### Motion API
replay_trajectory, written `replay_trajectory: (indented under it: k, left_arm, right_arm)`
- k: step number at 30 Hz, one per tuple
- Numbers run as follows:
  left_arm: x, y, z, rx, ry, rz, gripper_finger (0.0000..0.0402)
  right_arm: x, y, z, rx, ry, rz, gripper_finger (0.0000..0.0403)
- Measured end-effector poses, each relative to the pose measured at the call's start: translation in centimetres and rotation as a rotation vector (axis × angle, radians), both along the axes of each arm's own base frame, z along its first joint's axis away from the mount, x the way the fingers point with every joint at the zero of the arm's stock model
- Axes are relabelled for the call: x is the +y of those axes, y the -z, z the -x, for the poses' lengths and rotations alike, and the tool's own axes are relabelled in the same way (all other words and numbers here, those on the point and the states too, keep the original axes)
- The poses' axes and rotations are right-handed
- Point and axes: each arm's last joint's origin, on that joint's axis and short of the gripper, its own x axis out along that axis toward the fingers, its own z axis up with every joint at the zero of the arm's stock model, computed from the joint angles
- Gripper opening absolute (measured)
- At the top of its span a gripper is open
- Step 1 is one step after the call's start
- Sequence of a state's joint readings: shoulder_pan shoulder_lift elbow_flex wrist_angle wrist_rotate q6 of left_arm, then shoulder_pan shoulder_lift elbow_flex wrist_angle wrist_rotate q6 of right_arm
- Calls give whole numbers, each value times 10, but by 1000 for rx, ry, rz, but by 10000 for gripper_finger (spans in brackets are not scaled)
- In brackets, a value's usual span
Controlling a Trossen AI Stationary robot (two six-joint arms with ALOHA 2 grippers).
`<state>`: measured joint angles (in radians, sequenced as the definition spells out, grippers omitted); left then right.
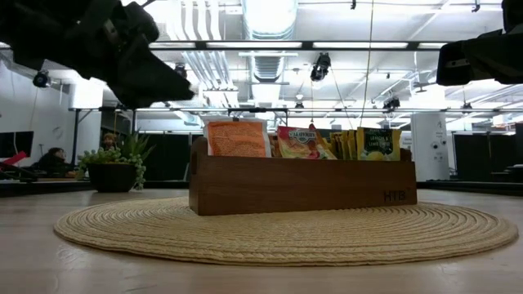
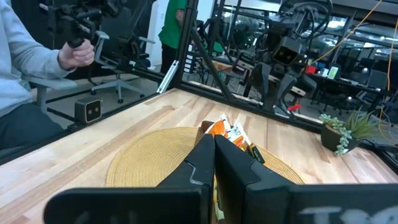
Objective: Pick & Place Tea
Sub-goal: Return to Home Position
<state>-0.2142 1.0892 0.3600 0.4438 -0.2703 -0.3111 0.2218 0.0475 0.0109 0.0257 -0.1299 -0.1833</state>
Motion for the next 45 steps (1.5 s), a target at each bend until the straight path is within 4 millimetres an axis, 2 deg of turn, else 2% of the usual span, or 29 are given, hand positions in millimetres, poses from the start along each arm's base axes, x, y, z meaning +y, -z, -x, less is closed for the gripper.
replay_trajectory:
  k: [10,19,32,45]
  left_arm:
    - [9,2,43,-148,6,37,110]
    - [14,8,70,-313,152,64,110]
    - [23,9,82,-344,159,81,110]
    - [36,6,86,-309,69,73,110]
  right_arm:
    - [0,0,0,0,0,0,9]
    - [0,0,0,0,0,0,9]
    - [0,0,0,0,0,0,9]
    - [0,0,0,0,0,0,9]
